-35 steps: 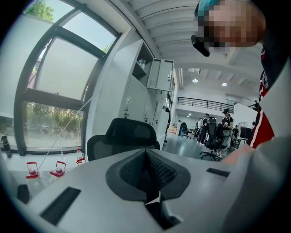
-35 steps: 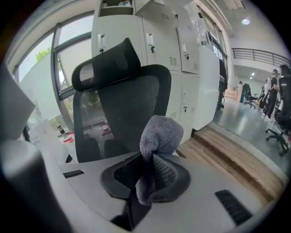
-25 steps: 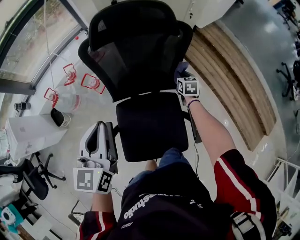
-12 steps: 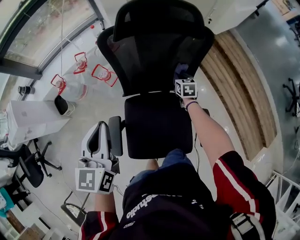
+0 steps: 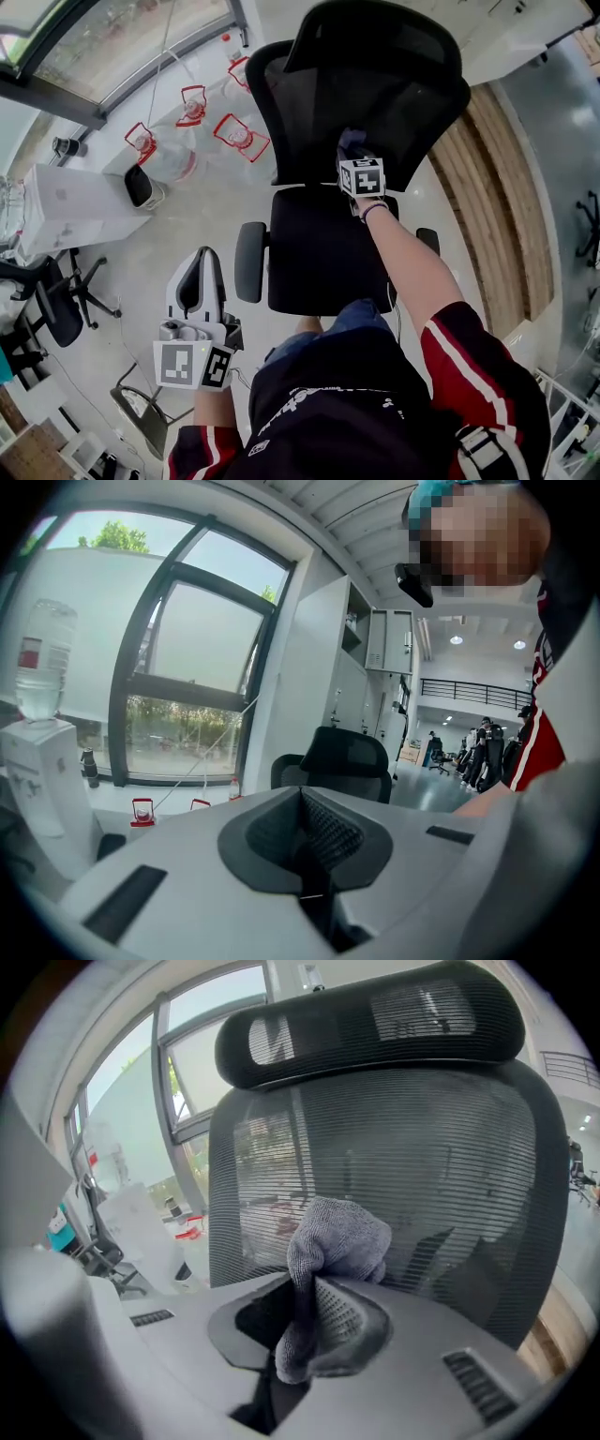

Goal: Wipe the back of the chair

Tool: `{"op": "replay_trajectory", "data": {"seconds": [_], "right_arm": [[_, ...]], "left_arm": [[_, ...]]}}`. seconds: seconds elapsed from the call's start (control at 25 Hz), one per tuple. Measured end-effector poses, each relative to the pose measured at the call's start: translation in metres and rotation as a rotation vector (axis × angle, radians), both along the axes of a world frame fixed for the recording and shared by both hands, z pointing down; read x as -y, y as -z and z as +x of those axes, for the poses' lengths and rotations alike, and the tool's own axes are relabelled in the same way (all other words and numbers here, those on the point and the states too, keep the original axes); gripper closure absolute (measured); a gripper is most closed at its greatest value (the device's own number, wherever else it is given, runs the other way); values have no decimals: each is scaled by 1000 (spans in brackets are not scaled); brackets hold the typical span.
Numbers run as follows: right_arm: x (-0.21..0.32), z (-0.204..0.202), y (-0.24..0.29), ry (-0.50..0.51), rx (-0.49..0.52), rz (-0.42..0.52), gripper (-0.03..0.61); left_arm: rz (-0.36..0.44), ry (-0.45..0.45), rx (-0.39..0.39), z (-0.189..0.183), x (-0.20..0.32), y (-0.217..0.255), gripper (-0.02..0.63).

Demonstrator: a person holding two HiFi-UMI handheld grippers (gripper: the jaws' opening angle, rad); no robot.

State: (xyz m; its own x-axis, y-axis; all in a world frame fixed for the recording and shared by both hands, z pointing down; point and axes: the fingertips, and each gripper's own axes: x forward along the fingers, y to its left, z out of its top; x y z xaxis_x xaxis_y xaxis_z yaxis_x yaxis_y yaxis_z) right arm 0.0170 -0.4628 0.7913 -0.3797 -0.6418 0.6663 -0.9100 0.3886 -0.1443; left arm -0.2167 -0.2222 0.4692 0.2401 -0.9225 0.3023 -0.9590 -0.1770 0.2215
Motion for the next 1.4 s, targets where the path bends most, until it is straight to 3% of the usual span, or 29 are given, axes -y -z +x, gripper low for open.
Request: {"op": "replay_trajectory", "data": {"seconds": [0.44, 0.84, 1.12, 1.4], "right_arm": [[-3, -123, -2, 144, 53, -3, 517], [-12, -208, 9, 250, 71, 8, 517], [-41, -220, 54, 339, 156, 42, 517], [-103, -172, 179, 424, 206, 222, 517]], "left_arm": [[-8, 104, 5, -50, -26, -1, 589], [-21, 198, 5, -102, -63, -1, 589], [19, 171, -23, -96, -68, 5, 589], [108, 12, -45, -45, -54, 35, 589]]}}
